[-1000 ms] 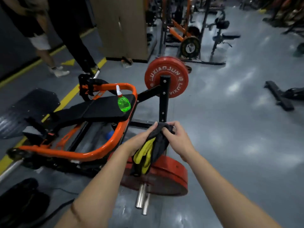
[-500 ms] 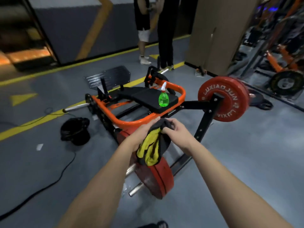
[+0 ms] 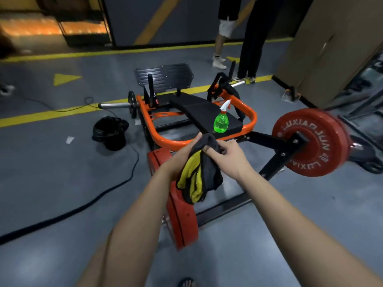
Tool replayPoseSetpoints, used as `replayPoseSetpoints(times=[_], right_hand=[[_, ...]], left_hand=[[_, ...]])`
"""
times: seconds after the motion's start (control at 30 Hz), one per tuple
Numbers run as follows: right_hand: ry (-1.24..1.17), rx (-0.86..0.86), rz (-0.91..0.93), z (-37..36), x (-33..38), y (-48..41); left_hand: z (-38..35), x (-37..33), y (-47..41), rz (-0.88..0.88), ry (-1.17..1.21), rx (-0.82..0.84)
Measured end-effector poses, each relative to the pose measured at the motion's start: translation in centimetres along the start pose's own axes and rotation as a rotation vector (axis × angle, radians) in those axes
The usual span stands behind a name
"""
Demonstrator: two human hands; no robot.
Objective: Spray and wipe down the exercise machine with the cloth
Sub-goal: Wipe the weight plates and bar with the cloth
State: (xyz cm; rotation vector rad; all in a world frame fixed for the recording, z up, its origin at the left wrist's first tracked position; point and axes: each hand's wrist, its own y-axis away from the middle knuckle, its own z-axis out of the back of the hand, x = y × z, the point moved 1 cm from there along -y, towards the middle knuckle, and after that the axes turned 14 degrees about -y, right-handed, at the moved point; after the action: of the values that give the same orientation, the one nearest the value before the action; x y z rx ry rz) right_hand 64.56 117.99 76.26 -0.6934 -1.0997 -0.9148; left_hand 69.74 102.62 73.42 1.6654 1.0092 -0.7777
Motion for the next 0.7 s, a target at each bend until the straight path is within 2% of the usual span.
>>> replayPoseSetpoints(times=[0.27,0.47,0.6,0.7], right_hand=[[-0.062,0.256,0.008,-1.3,-3.9,-2.6],[-0.146,0.426,0.033,3.0,-5.0,-4.1],[-0.214,0.416,-0.041,7.2,-5.8,-5.0],[-0.291,0.42,-0.089,8.5,-6.9,-5.4]], left_hand=[[-0.4,2.0,0.4,-0.082,-0.013,-0.301],[-6.5,1.6,-1.8,-0.141,-0.069,-0.616],[-11.2,1.2,-4.1,-0.199,-0.084,-0.77],[-13.2,1.3,-5.7,-0.177,-0.167,-0.873]])
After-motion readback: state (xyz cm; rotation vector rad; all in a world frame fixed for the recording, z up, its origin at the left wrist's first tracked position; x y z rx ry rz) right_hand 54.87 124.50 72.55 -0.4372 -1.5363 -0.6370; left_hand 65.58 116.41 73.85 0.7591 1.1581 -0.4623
